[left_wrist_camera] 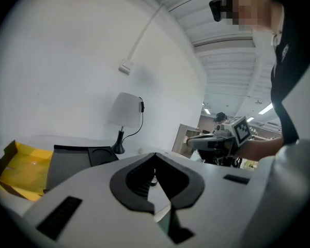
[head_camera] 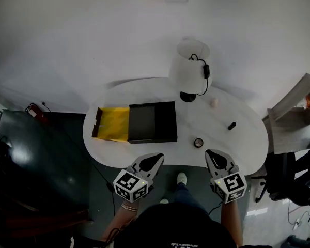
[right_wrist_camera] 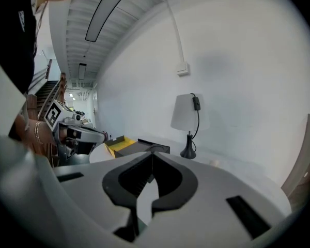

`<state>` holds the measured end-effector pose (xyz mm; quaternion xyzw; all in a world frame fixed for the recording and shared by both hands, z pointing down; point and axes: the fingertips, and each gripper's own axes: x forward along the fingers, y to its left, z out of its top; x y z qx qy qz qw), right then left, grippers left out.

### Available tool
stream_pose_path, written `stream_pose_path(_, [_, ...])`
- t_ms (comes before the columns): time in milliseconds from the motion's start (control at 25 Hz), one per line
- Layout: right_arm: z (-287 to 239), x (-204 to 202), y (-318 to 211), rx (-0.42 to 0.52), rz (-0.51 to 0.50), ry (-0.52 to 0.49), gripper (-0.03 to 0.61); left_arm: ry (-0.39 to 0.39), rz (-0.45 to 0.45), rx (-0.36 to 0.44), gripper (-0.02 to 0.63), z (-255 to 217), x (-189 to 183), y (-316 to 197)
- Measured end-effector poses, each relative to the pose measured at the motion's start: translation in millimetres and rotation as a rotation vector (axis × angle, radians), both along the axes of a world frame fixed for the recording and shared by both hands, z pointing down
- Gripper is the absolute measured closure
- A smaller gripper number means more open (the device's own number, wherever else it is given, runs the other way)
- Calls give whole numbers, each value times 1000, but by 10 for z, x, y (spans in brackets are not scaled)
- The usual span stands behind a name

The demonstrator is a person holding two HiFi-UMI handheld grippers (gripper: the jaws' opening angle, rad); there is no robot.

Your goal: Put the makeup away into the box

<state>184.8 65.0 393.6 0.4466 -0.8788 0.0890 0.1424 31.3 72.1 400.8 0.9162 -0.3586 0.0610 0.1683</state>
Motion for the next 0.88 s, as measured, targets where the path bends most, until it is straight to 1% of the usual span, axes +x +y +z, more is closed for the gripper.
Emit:
stream_pose_path(160, [62, 97, -229, -20, -16, 2, 558, -12, -6, 1, 600, -6, 75, -233])
stream_pose_path(400, [125, 185, -489, -41, -48, -22, 558, -26, -19, -9, 600, 42, 192, -489])
stream_pose_path(680, [273, 295, -695, -80, -69, -7, 558, -33, -16, -29, 600, 145, 381, -718])
stream_pose_path(880, [455, 344, -837, -115, -129, 6, 558, -74, -15, -27, 600, 255, 478, -879])
